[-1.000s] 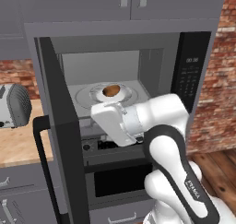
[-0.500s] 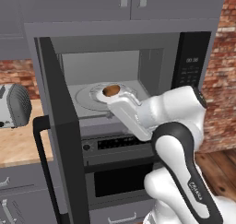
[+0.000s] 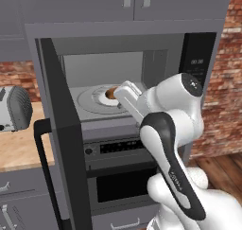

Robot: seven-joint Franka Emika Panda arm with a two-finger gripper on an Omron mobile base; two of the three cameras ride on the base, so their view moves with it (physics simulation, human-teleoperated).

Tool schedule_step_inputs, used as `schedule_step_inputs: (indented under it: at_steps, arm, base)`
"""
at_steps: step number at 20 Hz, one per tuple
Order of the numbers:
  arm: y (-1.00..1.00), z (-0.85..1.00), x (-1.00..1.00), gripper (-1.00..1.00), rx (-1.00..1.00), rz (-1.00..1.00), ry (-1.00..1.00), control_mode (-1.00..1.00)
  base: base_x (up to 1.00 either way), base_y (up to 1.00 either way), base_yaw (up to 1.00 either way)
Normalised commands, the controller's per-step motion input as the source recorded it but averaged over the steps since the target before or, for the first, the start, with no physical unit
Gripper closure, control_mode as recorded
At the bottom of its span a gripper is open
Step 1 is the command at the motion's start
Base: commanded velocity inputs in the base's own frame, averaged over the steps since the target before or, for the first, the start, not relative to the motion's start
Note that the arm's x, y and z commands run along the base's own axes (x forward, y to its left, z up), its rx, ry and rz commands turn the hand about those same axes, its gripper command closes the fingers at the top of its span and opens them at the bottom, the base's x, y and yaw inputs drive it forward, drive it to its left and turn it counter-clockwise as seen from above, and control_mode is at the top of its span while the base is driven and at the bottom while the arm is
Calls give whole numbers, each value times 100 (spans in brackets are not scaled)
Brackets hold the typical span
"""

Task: Retrieve the reheated potato from the microwave, then place the potato, cheese, and condiment on the cutting board.

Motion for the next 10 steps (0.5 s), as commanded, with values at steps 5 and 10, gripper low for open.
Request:
schedule_step_inputs:
  at_steps: [5, 10]
  arm:
    - [-21, 2, 41, -100, -23, -11, 1, -100]
    - [-27, 8, 28, -100, -22, 0, 1, -100]
  base:
    - [0, 0, 0]
    - [0, 0, 0]
